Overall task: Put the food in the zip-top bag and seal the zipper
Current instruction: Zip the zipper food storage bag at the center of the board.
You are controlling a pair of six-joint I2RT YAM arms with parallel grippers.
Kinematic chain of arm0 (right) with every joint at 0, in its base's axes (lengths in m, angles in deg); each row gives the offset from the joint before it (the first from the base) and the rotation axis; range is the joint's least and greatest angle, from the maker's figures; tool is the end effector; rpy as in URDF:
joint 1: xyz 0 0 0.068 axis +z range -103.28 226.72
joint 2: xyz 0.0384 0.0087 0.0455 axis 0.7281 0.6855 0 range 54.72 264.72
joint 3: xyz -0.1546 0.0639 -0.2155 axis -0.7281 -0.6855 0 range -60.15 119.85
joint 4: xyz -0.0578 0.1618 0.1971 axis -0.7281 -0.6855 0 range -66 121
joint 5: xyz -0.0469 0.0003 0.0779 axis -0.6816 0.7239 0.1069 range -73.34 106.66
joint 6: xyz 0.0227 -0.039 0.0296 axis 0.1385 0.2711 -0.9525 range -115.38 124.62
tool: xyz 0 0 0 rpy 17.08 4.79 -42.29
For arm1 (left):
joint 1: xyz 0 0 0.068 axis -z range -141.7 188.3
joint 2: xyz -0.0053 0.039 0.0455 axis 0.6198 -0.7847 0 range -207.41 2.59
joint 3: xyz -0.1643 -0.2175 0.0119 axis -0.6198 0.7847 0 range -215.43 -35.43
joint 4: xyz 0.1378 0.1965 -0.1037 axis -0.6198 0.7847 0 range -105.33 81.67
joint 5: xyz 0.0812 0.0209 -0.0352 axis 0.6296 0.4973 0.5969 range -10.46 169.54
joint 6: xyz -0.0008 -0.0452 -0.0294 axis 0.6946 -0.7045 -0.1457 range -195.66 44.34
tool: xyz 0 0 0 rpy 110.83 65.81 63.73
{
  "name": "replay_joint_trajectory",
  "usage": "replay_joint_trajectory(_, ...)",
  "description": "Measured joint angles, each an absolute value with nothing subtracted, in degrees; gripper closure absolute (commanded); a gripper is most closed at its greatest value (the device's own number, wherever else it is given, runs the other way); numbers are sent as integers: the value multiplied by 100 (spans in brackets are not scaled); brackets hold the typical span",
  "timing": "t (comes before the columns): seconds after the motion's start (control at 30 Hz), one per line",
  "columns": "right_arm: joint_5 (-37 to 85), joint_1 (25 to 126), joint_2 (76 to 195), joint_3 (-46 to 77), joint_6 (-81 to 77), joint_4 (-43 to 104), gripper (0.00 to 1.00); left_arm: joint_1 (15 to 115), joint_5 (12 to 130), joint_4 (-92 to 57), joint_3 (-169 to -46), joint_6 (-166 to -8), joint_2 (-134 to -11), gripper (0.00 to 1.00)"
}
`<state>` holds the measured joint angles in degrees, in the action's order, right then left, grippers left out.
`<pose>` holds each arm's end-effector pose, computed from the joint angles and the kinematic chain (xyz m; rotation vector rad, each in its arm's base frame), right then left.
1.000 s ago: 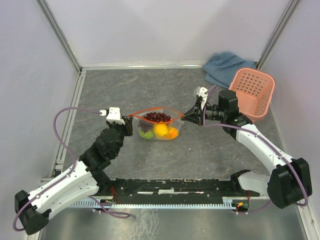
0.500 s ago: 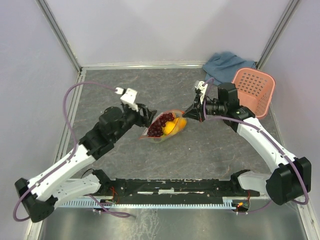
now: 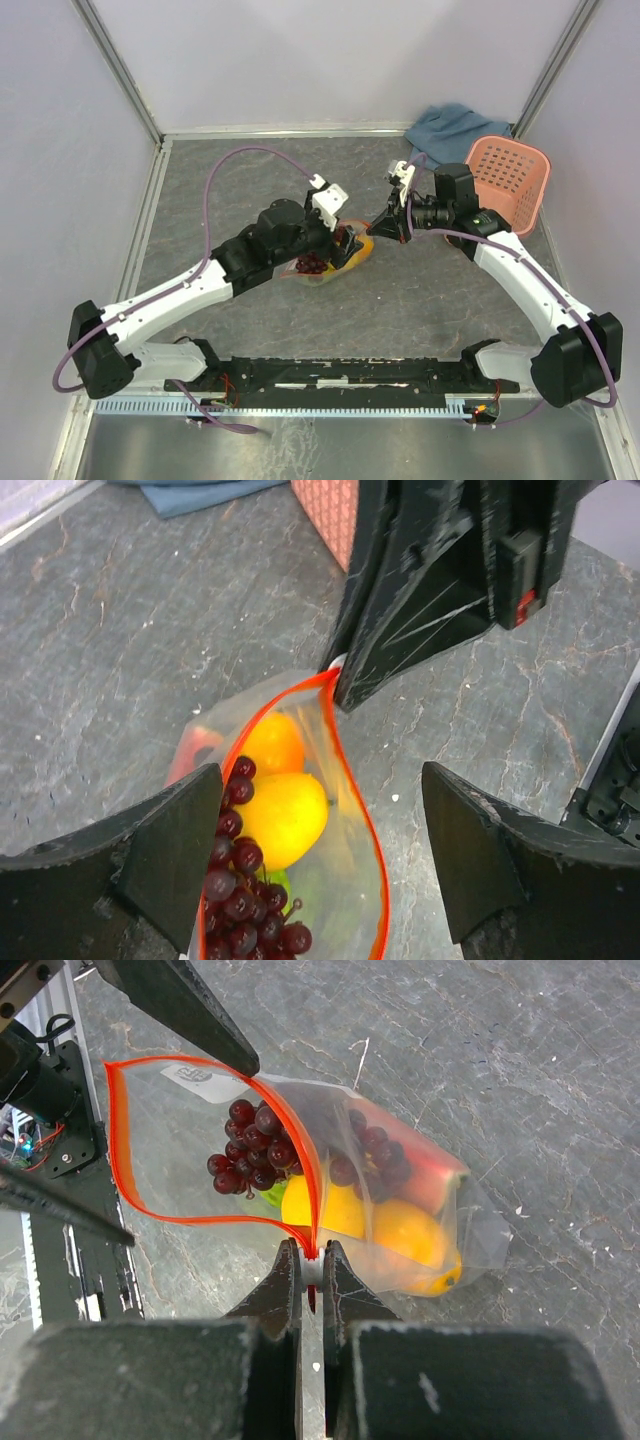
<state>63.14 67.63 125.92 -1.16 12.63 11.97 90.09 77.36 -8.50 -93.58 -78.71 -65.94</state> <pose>0.2442 0.1210 0.3191 -0.9756 1.8311 0.9882 0.1720 -0.2207 0.3415 0.8210 1.7468 -0.6876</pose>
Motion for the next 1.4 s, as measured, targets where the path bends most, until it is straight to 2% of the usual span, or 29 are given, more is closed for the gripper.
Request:
replay_joint_trajectory(0.33,6285,6761,12649,-112,1263,1156,98,9215,8152,-959,-9551,-6905,-7171,13)
replay_joint_trajectory(0.6,6288,6761,12690,-110,1263,1143,98,9213,8010,-948,-9557,-6326,-7470,14)
replay_joint_trajectory(0.73,6285,6761,12690,-110,1276,1064,98,9215,8128,-946,-9557,-6101,-7503,18)
replay_joint_trajectory(0.83,6288,6761,12690,-110,1304,1042,98,9215,8158,-946,-9559,-5989,-7505,28)
replay_joint_trajectory(1.03,6288,6761,12690,-110,1308,1033,98,9204,8093,-939,-9559,-5871,-7599,65)
replay_joint_trajectory(1.23,6285,6761,12688,-114,1363,1036,98,9165,7938,-924,-9559,-5867,-7656,96)
replay_joint_trajectory(1.33,6281,6761,12664,-149,1433,1042,94,9108,7791,-900,-9559,-5865,-7656,97)
replay_joint_trajectory(1.4,6283,6763,12629,-202,1505,1033,83,9055,7691,-898,-9559,-5867,-7656,97)
